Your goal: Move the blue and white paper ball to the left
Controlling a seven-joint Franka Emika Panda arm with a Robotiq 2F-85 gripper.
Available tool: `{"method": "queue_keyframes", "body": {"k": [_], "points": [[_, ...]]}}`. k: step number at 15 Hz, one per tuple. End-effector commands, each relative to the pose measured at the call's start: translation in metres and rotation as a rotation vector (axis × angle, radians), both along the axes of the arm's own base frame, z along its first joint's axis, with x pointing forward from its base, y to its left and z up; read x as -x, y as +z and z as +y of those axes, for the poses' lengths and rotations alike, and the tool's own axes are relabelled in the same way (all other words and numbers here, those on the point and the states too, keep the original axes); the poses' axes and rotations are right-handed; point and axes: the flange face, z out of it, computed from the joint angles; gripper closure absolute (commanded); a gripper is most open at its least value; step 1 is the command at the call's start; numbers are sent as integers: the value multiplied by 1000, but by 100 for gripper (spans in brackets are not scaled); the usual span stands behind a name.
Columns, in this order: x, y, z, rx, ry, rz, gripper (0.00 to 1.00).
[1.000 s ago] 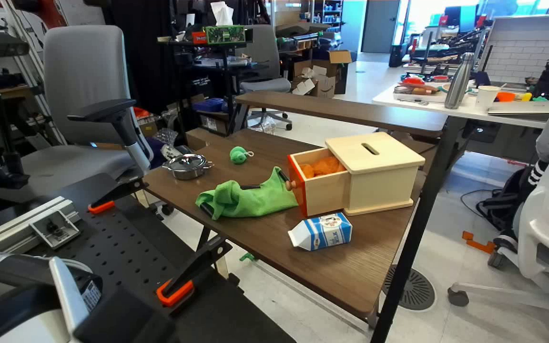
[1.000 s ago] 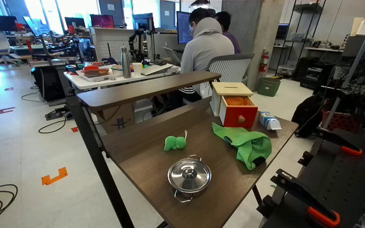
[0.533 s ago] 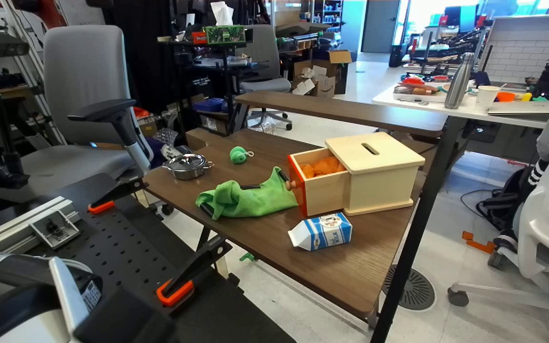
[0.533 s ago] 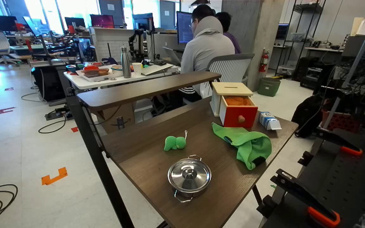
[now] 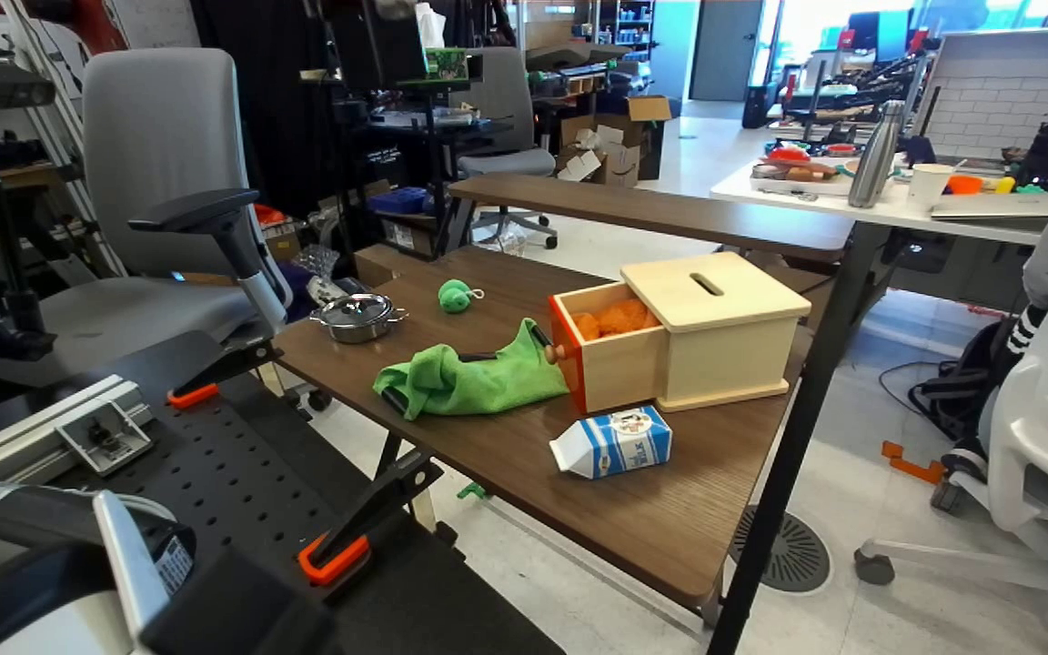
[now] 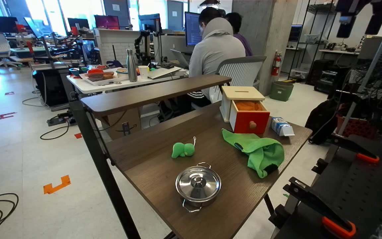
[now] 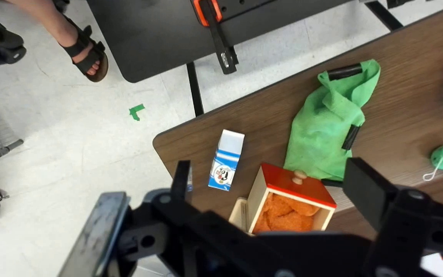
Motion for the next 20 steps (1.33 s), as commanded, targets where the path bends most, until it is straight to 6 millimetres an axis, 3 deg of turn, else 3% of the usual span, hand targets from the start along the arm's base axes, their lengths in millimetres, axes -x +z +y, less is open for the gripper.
{"method": "queue_keyframes", "body": {"k": [1,6,12,16,20], "points": [[-32,-45,-25,-25,-70,-17,0],[-73,-113,-52,-61,-166,-19,0],[-128,-187,-69,-93,-247,5,0],[-144,-224,-79,-112,-270,56,0],[-145,-244,-90,-105,-275,85,0]]}}
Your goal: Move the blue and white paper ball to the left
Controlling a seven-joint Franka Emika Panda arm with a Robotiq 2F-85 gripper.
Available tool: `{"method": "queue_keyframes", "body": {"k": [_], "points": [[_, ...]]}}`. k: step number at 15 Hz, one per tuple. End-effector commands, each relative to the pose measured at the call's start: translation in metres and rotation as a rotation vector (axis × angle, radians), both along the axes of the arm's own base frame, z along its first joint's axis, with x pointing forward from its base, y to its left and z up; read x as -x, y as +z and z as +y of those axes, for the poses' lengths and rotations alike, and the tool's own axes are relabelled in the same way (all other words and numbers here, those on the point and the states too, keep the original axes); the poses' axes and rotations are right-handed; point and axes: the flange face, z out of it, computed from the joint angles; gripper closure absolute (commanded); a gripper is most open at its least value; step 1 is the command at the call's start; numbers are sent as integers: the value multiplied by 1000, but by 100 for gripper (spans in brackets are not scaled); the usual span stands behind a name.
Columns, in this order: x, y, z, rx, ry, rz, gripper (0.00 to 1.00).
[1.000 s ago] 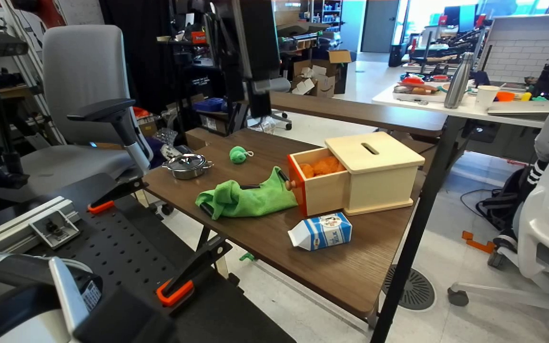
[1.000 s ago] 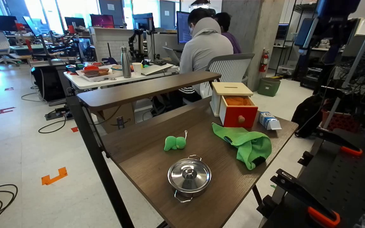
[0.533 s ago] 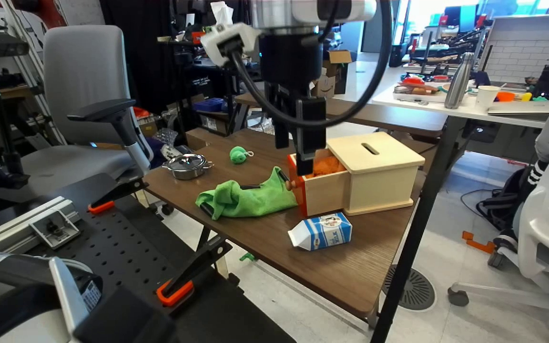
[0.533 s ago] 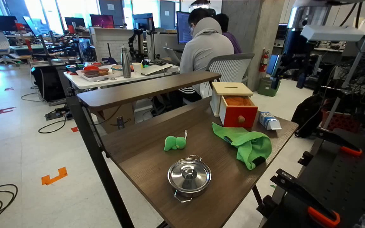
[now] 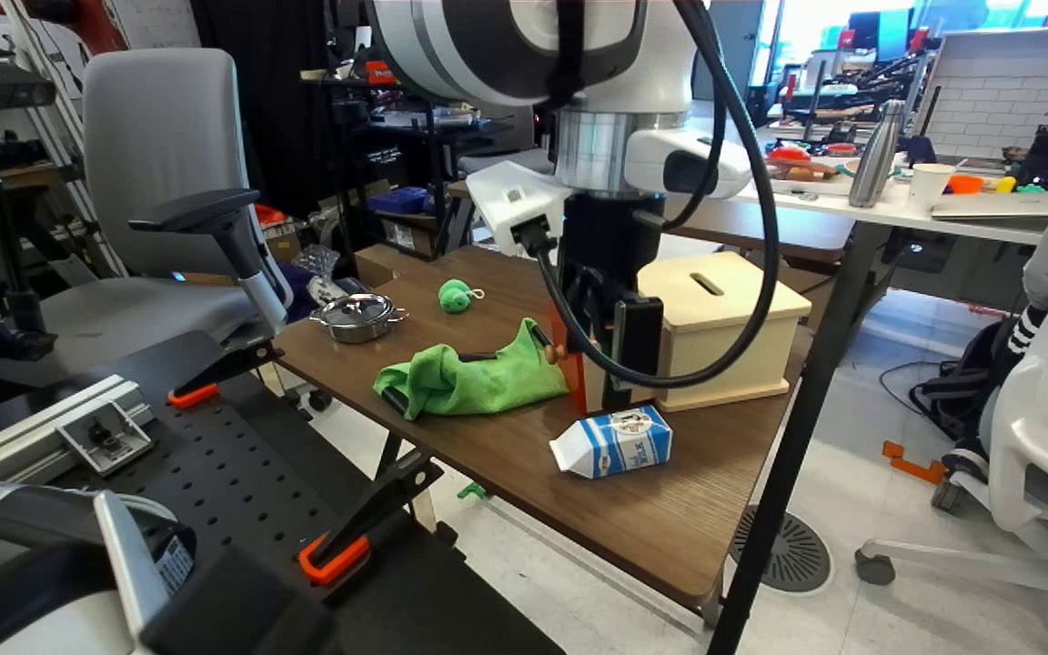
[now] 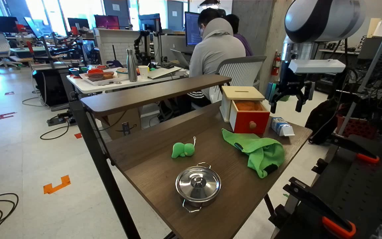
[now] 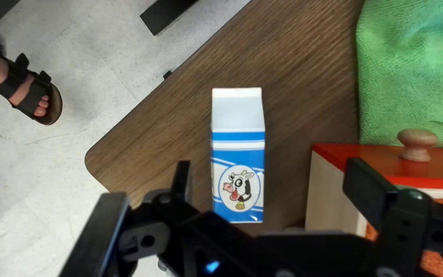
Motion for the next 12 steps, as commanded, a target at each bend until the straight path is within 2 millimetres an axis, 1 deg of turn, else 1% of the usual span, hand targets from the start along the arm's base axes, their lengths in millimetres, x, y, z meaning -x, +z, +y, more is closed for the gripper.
{"method": "queue_keyframes", "body": {"k": [1,6,12], "points": [[-6,-12,-15,-8,-14,13,0],[-4,-29,-28,-8,-32,35,0],[-2,-53,-34,3,-57,58,0]]}}
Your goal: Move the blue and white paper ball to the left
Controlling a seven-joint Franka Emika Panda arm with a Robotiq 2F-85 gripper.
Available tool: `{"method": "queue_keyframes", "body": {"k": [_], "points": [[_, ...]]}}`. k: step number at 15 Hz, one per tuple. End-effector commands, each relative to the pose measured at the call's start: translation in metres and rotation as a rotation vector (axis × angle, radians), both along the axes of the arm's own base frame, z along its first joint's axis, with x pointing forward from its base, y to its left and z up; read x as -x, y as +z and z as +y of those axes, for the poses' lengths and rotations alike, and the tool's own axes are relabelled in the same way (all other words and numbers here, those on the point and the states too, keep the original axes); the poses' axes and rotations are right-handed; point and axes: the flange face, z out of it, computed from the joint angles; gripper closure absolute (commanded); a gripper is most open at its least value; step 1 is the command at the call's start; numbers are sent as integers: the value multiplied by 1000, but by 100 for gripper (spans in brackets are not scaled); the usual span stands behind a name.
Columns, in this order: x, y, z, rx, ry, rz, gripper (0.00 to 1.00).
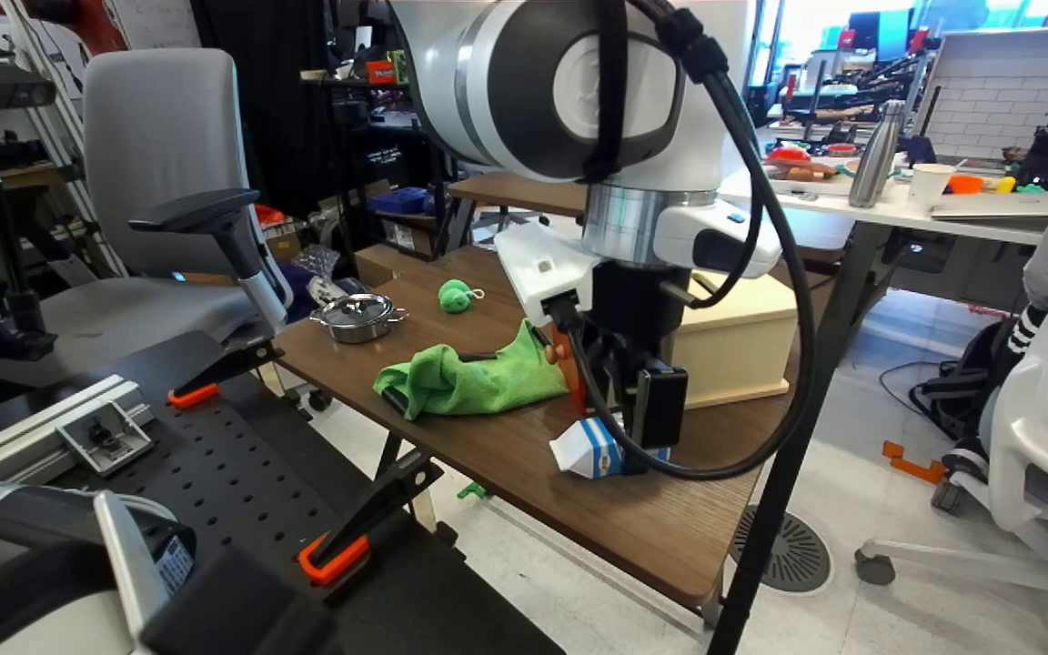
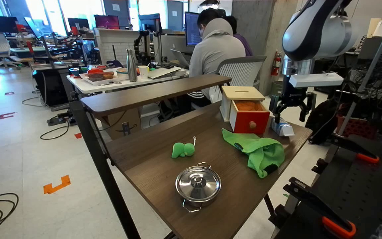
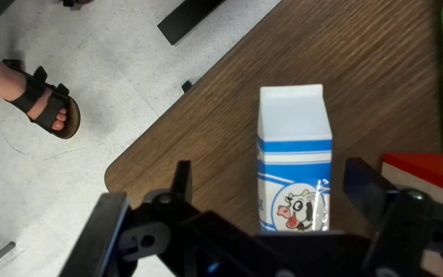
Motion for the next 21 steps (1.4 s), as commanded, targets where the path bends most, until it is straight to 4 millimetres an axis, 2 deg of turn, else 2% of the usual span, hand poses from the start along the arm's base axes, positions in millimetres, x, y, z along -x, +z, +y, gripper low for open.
{"method": "queue_keyframes", "body": {"k": [1,2,3,4,11,13,17,21], "points": [[-6,-14,-7,-7,-41,-8,0],[-6,-17,-7,-3,-55,-12,0],[-6,-20,-7,-3,-67,-15,25],[-7,-21,-7,-3,-74,-15,28],[-8,-16,-16,-12,-120,-24,79],[-2,-4,-20,6,-145,-42,81],[12,42,-23,8,-142,-100,82],[16,92,6,11,-64,-191,82]]}}
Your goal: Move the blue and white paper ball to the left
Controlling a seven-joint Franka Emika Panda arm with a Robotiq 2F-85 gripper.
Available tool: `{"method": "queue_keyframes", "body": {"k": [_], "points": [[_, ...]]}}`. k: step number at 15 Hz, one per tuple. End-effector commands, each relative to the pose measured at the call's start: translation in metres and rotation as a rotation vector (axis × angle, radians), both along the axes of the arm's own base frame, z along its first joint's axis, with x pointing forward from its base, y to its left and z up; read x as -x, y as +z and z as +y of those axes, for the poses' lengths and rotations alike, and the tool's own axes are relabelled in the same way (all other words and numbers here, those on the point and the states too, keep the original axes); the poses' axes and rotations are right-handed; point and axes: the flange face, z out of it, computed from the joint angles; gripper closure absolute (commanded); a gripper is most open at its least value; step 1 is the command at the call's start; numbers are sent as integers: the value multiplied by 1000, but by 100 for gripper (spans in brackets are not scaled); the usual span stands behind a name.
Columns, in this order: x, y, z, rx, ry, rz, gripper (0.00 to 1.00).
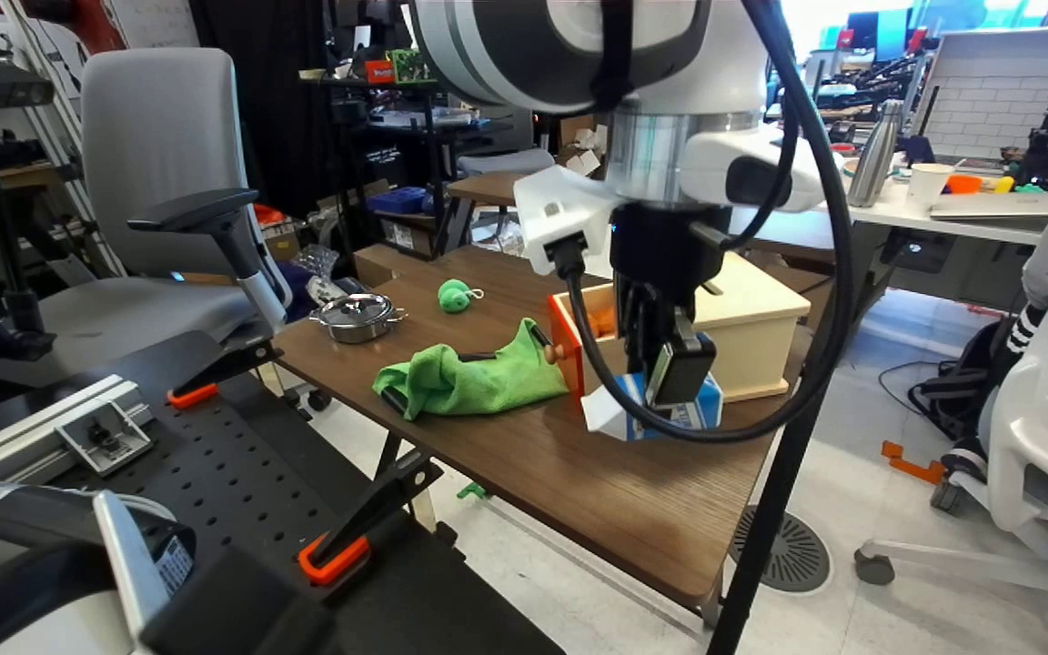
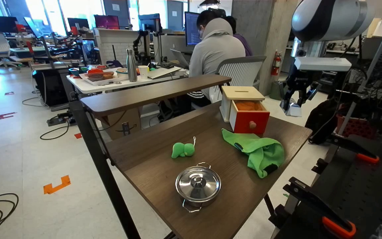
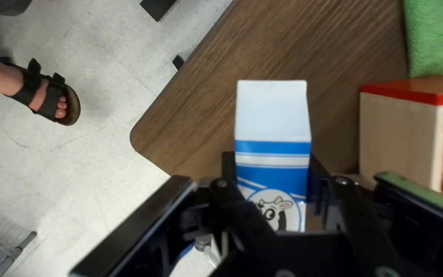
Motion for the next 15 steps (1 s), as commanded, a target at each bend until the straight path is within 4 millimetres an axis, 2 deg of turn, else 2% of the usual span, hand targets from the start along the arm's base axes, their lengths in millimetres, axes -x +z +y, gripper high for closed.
{"method": "queue_keyframes", "body": {"k": [1,5,8,11,15], "points": [[11,50,36,1,85,-104,82],[-1,82,99,-4,213,-193,82],[-16,93,152,-13,307,-243,82],[-32,86,205,-27,401,-262,82],[-48,64,256,-40,503,-261,82]]}}
